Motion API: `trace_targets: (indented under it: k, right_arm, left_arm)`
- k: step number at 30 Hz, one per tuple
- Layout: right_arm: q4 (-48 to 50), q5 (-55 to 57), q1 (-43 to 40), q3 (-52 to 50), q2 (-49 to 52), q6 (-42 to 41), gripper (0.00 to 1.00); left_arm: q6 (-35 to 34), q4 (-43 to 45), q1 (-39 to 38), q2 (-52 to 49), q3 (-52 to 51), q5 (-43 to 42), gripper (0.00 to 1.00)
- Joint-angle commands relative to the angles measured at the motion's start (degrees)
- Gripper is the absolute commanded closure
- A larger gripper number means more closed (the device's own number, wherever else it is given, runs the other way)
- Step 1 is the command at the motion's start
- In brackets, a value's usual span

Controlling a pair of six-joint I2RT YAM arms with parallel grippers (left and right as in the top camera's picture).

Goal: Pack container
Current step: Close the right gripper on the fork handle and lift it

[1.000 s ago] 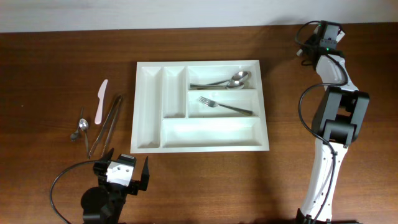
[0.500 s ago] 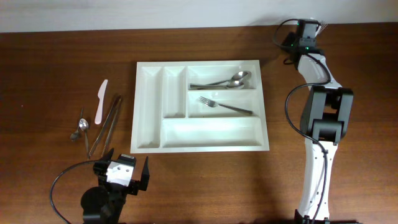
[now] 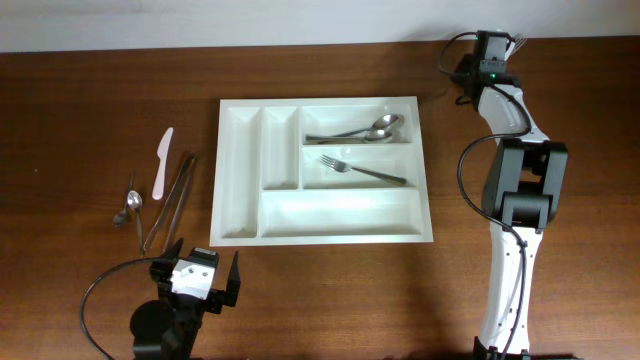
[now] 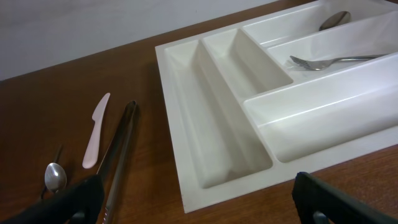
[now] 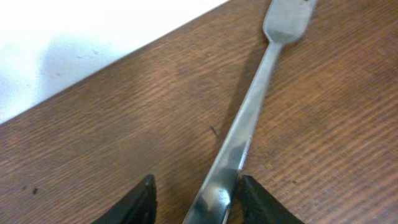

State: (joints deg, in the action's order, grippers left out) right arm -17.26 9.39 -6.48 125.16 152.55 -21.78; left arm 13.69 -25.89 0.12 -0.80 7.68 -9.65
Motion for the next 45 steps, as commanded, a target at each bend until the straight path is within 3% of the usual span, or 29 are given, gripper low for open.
trace_targets:
  k: [1, 4, 25, 29, 32, 39, 45]
  right_arm:
    - [-4.87, -0.98, 0.37, -2.73, 3.63, -0.72, 0.62]
    - [-5.53, -0.98, 0.37, -2.73, 3.63, -0.72, 0.67]
    - [-12.41, -1.05, 0.44, -2.73, 3.63, 0.22, 0.68]
    - [-6.10, -1.66, 0.52, -2.71, 3.63, 7.39, 0.45]
    - [-1.40, -1.60, 0.52, -2.67, 3.63, 11.26, 0.36]
    - [4.68, 3.26, -0.68, -2.69, 4.48, 11.45, 0.28]
    - [7.10, 4.83, -1.84, -2.69, 5.57, 11.21, 0.30]
  left_arm:
    - [-0.79, 0.15, 0.13, 0.35, -0.24, -0.57, 0.01]
    - [-0.79, 0.15, 0.13, 0.35, -0.24, -0.59, 0.01]
    - [-0.79, 0.15, 0.13, 0.35, -0.24, -0.57, 0.01]
    - [-0.79, 0.15, 0.13, 0.35, -0.24, -0.57, 0.01]
    - [-0.79, 0.15, 0.13, 0.35, -0.24, -0.57, 0.01]
    - [-0.79, 0.15, 0.13, 0.35, -0.24, -0.57, 0.01]
    - [-0.79, 0.15, 0.13, 0.35, -0.24, -0.57, 0.01]
